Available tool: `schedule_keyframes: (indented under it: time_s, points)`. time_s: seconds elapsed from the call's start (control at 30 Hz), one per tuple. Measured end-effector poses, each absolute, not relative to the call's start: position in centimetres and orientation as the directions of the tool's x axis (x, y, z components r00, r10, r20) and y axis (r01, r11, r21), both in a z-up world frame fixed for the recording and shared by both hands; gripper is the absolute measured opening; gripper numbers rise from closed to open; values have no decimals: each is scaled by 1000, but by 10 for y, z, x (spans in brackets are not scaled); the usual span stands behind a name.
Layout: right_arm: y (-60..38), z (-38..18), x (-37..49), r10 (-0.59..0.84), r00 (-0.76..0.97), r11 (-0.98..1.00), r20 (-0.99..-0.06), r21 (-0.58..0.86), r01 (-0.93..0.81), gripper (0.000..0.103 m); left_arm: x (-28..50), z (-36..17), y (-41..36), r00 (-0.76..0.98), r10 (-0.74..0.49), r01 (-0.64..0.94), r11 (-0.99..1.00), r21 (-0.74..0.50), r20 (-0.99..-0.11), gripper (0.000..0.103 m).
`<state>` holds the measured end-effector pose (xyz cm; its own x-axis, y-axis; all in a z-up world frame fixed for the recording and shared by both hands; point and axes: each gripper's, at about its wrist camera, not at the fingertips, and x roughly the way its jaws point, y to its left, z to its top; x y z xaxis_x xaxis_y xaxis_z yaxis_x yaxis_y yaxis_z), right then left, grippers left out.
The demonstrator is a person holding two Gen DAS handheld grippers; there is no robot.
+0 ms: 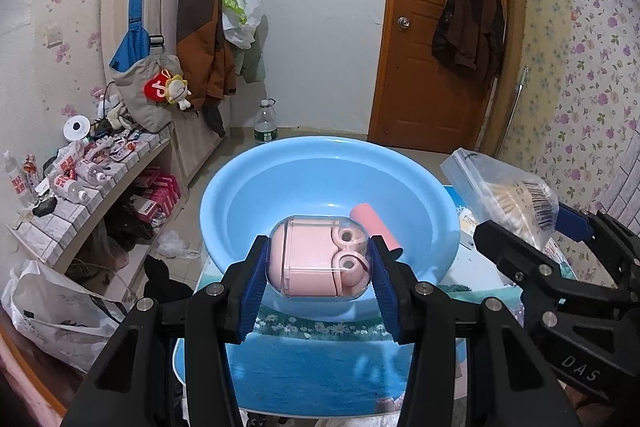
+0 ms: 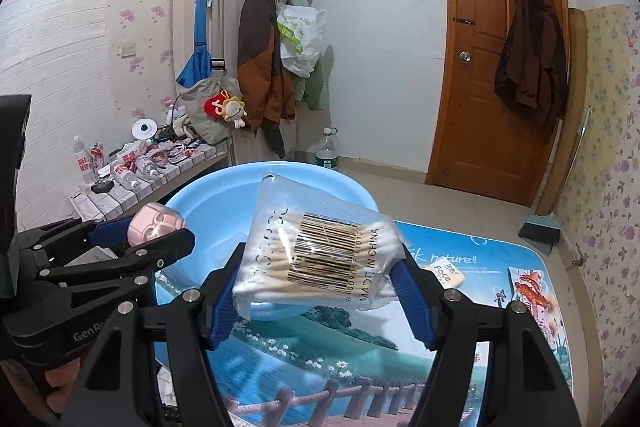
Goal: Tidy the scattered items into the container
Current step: 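Carry the pink case and swab bag toward the blue basin with both grippers, then open the left gripper to drop the pink case into the basin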
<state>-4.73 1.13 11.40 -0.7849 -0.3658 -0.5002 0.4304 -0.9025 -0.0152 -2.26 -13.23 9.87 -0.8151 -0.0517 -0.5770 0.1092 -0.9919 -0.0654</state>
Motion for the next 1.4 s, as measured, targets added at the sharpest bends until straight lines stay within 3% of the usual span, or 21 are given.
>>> schedule_keyframes:
  time_s: [0.8, 1.4]
  points:
    - [-19, 116, -74, -393, -770, -883, -503, -26, 468, 70, -47, 112, -155, -819, -92, 138, -990, -39, -567, 47]
    - [-25, 94, -107, -362, -748, -894, -557, -19, 448, 70, -73, 89, -163, -780, -84, 132, -991, -32, -620, 47]
